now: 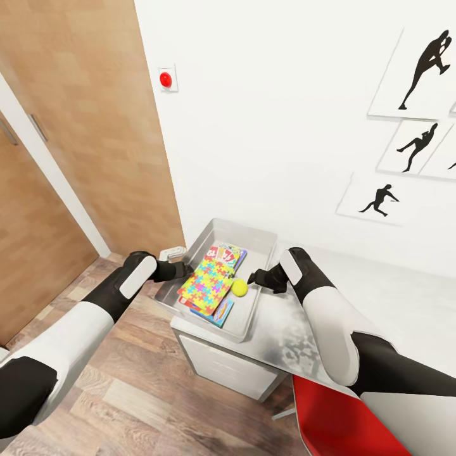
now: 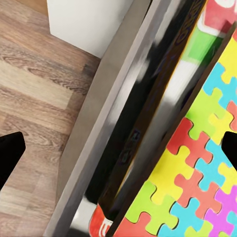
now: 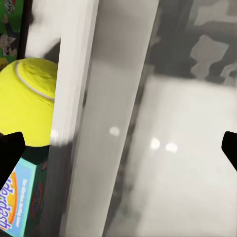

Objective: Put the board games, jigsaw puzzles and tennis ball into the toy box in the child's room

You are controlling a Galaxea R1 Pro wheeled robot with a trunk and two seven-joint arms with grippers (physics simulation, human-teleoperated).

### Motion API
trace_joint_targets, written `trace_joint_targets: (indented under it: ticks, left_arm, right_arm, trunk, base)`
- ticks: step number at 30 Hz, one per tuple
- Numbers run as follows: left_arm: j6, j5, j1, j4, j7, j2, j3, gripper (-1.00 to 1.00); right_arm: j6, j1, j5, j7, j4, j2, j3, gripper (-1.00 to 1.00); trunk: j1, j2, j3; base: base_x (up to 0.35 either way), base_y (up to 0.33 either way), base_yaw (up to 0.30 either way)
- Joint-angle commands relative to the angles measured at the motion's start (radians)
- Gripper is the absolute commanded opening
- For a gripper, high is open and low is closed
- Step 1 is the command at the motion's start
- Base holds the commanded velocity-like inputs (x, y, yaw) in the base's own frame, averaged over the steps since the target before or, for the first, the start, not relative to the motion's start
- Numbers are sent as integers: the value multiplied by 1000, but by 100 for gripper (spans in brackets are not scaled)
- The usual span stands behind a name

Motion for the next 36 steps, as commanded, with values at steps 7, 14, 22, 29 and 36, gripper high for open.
trace_joint_targets:
  ticks: [7,14,22,29,36]
  left_arm:
    - [1,11,-2,-2,11,1,-4,100]
    - [2,11,-3,-7,11,2,-2,100]
    - [3,13,-3,-33,7,12,8,100]
    - [5,13,-1,-86,10,16,11,100]
    - [6,12,0,-135,14,20,14,100]
  right_arm:
    - [2,-2,-10,-11,-2,1,-4,100]
    - [3,-2,-10,-10,-23,1,-3,100]
    - [11,5,-10,-9,-109,1,-5,100]
    - [16,43,-10,-9,-223,1,-4,100]
    - [21,114,-10,-10,-398,1,8,100]
  trunk:
    - [1,-2,-2]
    - [1,-2,-2]
    - [1,-2,-2]
    - [1,-2,-2]
    - [1,-2,-2]
  base:
    - [0,0,0]
    - [0,0,0]
    - [0,0,0]
    - [0,0,0]
    - [0,0,0]
